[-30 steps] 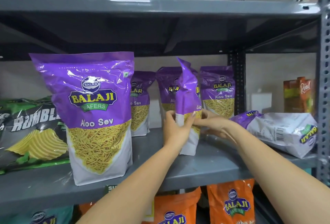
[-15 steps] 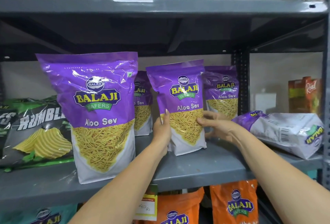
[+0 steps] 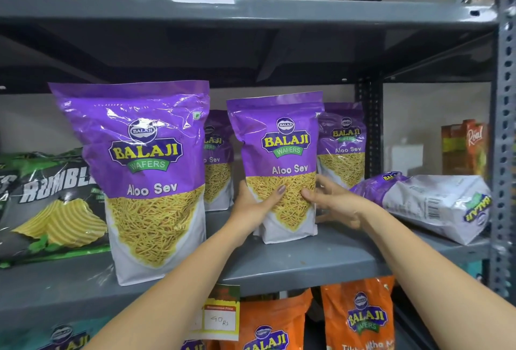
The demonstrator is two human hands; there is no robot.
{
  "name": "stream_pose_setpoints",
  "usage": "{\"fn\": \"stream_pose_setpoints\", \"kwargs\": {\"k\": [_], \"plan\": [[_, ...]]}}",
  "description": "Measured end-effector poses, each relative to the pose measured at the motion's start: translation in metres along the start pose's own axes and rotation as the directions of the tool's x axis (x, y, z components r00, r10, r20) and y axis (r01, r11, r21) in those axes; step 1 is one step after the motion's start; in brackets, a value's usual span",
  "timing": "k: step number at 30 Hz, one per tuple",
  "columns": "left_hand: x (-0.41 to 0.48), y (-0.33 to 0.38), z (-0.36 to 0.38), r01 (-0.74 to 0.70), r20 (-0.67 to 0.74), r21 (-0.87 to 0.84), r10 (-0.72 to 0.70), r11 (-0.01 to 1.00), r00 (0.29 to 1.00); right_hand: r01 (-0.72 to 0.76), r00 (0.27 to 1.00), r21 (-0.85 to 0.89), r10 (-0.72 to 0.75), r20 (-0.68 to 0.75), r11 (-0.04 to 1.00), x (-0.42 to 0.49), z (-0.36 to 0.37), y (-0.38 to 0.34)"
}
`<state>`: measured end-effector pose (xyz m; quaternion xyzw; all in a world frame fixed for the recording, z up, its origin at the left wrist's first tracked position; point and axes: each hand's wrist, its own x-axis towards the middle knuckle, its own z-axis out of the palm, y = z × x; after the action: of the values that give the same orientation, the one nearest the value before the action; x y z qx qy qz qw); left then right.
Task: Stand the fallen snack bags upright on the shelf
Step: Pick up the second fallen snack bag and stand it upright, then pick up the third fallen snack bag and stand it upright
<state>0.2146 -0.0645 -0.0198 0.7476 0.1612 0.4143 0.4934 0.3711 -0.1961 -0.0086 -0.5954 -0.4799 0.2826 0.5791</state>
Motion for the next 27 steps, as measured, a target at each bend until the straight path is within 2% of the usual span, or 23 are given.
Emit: {"fn": "stream_pose_setpoints", "kwargs": {"k": [5, 12, 19, 22, 25, 27], "plan": [[-0.025, 0.011, -0.012, -0.049, 0.037, 0.006, 0.049, 0.999, 0.998, 0.031, 0.999, -0.064, -0.032, -0.007, 0.997, -0.019, 0.012, 0.000], [-0.058, 0.021, -0.020, -0.101, -0.049, 0.090, 0.106, 0.991, 0.993, 0.076, 0.997, -0.104, -0.078, -0.015, 0.992, -0.043, 0.033, -0.005], [-0.065, 0.018, -0.019, -0.093, -0.087, 0.053, 0.098, 0.994, 0.991, 0.087, 0.994, -0.101, -0.093, -0.055, 0.991, -0.052, 0.043, -0.005], [-0.071, 0.017, -0.009, -0.114, -0.179, 0.030, 0.118, 0.993, 0.977, 0.056, 0.996, -0.133, -0.064, -0.059, 0.990, -0.056, 0.042, -0.010], [-0.091, 0.014, 0.008, -0.171, -0.342, 0.189, 0.227, 0.967, 0.912, 0.047, 0.996, -0.304, -0.068, -0.058, 0.952, -0.066, 0.034, -0.023], [-0.119, 0.013, 0.027, -0.233, -0.390, 0.266, 0.326, 0.935, 0.861, 0.080, 0.975, -0.389, -0.153, -0.162, 0.918, -0.073, 0.014, -0.039]]}}
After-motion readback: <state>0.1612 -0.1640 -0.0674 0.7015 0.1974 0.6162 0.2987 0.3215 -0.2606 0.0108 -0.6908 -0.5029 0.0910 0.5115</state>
